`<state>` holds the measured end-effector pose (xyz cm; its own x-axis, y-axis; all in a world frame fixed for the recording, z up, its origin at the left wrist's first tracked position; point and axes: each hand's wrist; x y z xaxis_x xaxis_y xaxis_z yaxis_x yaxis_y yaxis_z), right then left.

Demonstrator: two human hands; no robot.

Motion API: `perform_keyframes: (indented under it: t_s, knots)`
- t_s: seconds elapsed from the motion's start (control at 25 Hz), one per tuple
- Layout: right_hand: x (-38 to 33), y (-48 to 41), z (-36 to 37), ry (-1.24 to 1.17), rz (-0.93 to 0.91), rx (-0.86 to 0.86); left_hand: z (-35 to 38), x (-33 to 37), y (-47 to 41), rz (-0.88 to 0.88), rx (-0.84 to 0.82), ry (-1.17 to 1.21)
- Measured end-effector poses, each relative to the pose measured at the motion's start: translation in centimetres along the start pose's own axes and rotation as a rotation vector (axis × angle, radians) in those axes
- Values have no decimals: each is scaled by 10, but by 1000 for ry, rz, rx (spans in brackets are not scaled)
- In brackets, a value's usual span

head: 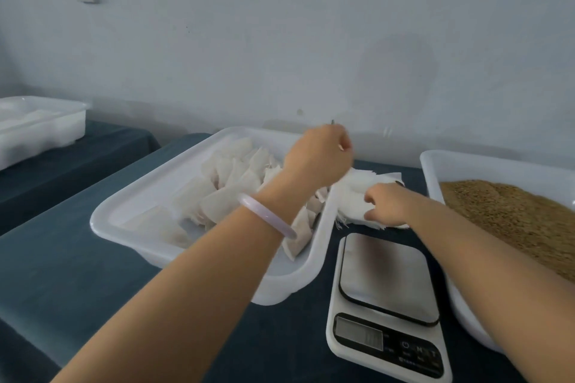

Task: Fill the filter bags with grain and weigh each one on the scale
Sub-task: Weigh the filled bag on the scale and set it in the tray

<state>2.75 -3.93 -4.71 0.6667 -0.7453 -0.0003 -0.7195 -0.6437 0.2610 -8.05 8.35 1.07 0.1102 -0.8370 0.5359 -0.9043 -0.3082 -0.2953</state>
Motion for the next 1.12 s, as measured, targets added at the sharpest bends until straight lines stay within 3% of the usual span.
perform_keyframes:
  t_s: [0.08,0.2,0.4,0.56,0.76,0.88,1.04,1.12]
  knots:
    - [-10,-2,0,74,57,-26,18,19,3,112,-141,48]
    - [-12,-9,13,196,100,-91,39,12,6,99,-294,104]
    - [-11,-21,26,204,63,11,49,-4,8,55,-266,283]
    - [-8,-13,15,93,18,-21,55,-4,12,75,-225,302]
    - [12,27,-24,-229,5,107,55,-4,10,3,-177,352]
    - [43,60,-38,-543,-65,192,52,-4,9,-14,-250,452]
    - [64,80,-24,-1341,-191,177,39,12,0,-76,-464,1018]
    - [69,78,-16,-1585,-242,213,40,24,-2,-92,-619,1097]
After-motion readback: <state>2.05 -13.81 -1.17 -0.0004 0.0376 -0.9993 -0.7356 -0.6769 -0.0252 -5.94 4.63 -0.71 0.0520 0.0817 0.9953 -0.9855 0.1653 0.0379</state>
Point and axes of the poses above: each hand's wrist, its own y-axis away from the middle knuckle, its own z-axis out of the palm, x = y × z, and after that the axes turned 7 degrees about -x, right-handed
